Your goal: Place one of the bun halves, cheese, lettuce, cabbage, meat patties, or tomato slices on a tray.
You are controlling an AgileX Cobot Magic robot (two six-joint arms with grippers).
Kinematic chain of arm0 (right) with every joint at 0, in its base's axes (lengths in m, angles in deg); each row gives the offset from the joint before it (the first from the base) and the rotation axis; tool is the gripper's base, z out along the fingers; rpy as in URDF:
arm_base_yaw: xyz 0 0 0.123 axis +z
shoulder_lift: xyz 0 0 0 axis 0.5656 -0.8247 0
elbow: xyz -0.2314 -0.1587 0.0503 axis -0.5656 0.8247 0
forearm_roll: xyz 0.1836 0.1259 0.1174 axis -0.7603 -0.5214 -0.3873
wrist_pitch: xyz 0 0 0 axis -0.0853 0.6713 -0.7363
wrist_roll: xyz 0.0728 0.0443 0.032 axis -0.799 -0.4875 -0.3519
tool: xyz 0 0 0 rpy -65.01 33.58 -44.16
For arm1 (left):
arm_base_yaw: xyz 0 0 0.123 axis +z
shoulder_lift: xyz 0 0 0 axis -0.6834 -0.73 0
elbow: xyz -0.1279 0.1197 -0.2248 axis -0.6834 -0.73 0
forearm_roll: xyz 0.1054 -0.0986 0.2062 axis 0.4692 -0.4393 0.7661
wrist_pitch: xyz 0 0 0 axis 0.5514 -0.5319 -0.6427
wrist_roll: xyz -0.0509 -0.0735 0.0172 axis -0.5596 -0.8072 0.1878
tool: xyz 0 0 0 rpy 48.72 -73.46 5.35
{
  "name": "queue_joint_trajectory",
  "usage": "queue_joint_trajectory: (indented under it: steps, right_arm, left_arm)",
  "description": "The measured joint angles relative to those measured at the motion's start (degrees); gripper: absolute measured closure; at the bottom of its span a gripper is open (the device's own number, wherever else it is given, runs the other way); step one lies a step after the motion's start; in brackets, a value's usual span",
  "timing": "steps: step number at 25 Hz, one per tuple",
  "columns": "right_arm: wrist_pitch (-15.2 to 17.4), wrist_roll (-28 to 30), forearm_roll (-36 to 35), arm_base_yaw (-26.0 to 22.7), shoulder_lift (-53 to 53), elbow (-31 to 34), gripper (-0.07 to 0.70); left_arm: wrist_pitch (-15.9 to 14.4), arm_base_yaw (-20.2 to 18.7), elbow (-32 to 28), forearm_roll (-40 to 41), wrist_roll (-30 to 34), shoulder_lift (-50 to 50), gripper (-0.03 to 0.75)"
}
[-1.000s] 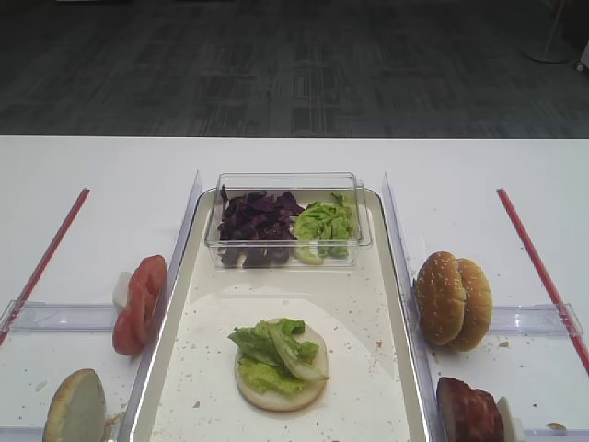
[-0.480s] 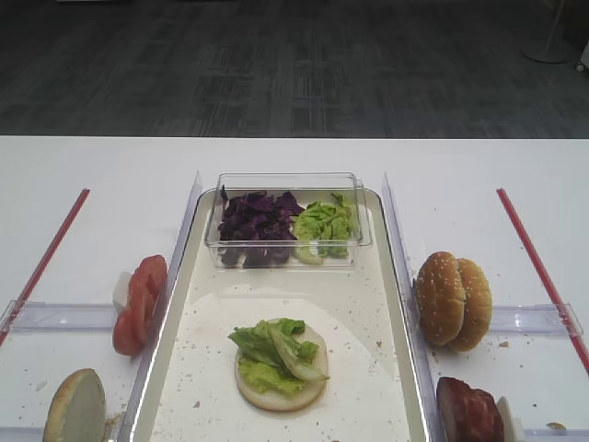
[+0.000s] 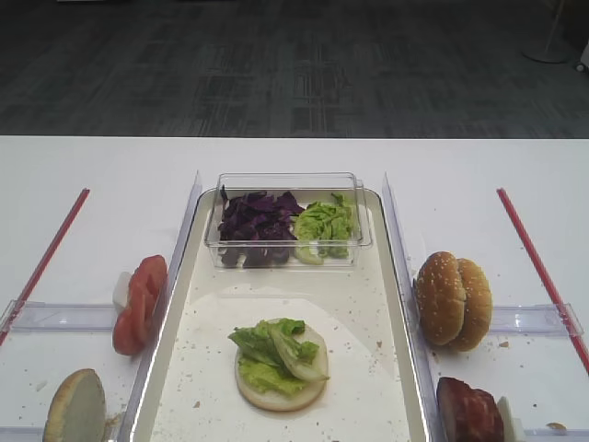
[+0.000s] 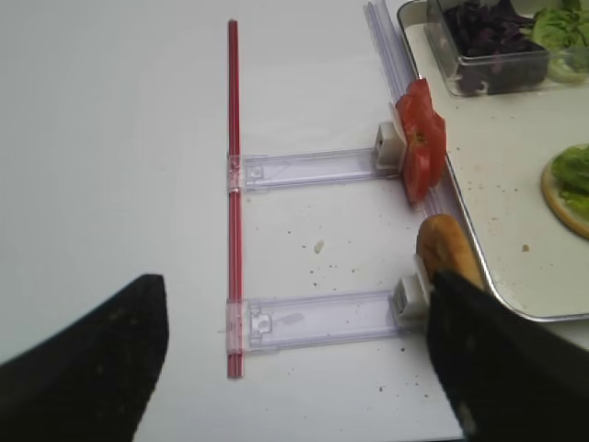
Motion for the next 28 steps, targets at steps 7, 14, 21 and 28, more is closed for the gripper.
queue_joint_trajectory:
  steps: [7,14,21,28]
  right_arm:
    - [0.0,-0.1,0.0,0.0,0.1,0.0,0.033]
    - [0.0,-1.2,1.1,0.0,0.1,0.0,0.036]
    - [0.0,-1.5,1.6,0.0,0.1,0.0,0.036]
    - [0.0,-1.5,1.7,0.0,0.1,0.0,0.036]
  left_arm:
    - [0.0,0.0,0.0,0.0,0.0,0.0,0.181]
    - [0.0,0.0,0.0,0.0,0.0,0.0,0.181]
    - [0.0,0.0,0.0,0.0,0.0,0.0,0.181]
    - [0.0,0.0,0.0,0.0,0.0,0.0,0.181]
